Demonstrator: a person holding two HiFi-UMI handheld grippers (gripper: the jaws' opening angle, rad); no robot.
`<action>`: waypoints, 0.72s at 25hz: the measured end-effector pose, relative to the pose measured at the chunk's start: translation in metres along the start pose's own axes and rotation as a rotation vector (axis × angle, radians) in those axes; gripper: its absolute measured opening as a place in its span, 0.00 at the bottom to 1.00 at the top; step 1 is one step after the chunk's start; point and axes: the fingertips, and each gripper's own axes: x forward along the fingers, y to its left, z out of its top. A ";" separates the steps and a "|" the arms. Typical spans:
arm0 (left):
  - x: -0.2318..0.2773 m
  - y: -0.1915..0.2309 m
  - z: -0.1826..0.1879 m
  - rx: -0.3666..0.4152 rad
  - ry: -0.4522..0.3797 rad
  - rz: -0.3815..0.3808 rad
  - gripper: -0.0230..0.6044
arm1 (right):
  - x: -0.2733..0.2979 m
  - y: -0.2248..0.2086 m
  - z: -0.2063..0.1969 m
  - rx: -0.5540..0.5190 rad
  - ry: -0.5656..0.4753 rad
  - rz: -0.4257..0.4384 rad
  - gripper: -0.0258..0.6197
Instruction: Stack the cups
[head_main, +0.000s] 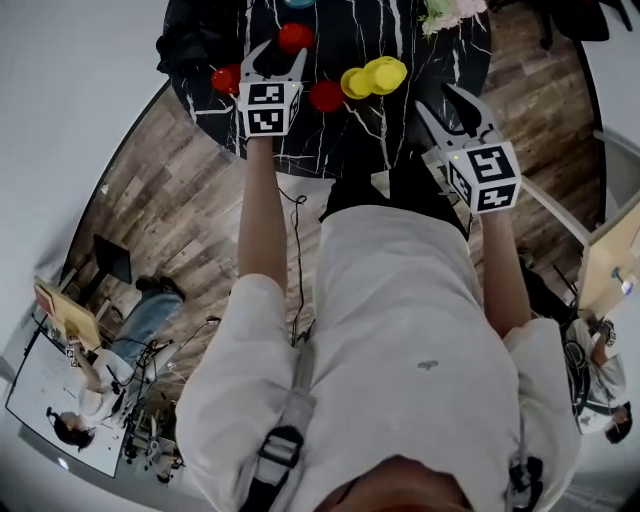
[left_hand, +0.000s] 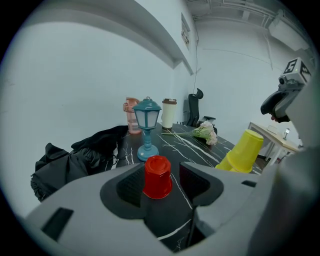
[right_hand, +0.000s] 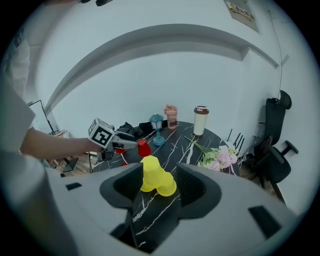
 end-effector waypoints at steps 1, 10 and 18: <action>0.004 0.001 -0.003 0.011 0.010 -0.001 0.38 | 0.000 -0.001 0.001 0.004 -0.002 -0.004 0.37; 0.030 0.007 -0.015 0.071 0.053 -0.015 0.38 | -0.002 -0.005 -0.008 0.025 0.027 -0.022 0.37; 0.040 0.010 -0.020 0.073 0.054 -0.017 0.38 | -0.002 -0.006 -0.017 0.049 0.046 -0.025 0.37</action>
